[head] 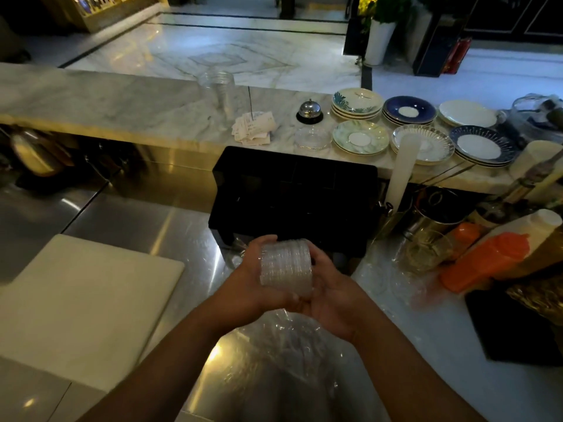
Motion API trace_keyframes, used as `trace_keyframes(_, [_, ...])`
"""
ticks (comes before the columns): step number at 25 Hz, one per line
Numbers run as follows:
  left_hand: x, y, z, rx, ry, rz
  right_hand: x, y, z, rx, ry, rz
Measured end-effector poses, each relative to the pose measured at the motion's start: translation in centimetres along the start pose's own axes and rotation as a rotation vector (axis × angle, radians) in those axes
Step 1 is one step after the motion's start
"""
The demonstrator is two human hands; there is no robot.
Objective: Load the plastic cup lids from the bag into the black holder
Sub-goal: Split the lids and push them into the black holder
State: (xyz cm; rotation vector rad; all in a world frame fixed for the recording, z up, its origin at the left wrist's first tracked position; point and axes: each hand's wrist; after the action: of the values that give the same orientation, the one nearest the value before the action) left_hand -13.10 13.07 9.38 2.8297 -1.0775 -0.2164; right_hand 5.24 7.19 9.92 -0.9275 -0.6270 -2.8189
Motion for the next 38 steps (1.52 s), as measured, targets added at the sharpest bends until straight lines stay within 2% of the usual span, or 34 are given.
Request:
trace_keyframes(2, [-1.3, 0.4, 0.1, -0.015, -0.025, 0.040, 1.0, -0.1, 0.1, -0.012, 0.103, -0.027])
trace_keyframes(8, [-3.8, 0.9, 2.1, -0.088, -0.007, 0.041, 4.1, -1.8, -2.1, 0.026, 0.134, -0.098])
trace_keyframes(11, [-6.3, 0.5, 2.7, -0.088, 0.052, 0.089, 5.5, -3.1, -3.1, -0.007, 0.033, -0.125])
trace_keyframes(14, [-9.4, 0.0, 2.8, -0.108, 0.157, 0.134, 6.7, -4.2, -3.9, -0.016, -0.078, -0.083])
trace_keyframes(22, [-12.9, -1.0, 3.7, -0.082, 0.018, 0.305, 9.1, -6.8, -4.6, -0.015, 0.040, -0.211])
trace_keyframes(31, [-10.8, -2.3, 7.1, -0.118, -0.038, 0.185, 7.2, -9.7, -5.6, 0.032, -0.078, -0.297])
trace_keyframes(35, [-10.2, -1.5, 8.9, -0.198, -0.066, 0.157, 5.9, -10.4, -7.6, 0.118, -0.024, -0.332])
trace_keyframes(38, [-9.8, -0.5, 8.2, -0.174, -0.116, 0.109, 5.3, -10.2, -7.9, 0.117, -0.005, -0.304])
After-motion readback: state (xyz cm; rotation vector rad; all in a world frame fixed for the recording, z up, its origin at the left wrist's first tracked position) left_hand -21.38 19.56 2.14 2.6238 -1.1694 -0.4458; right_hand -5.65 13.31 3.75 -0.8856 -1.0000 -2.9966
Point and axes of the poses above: each hand's wrist, its own y-axis away from the middle knuckle, its own x-axis out of the palm, z = x × y, and after that the axes turned 5 degrees about z, right-handed
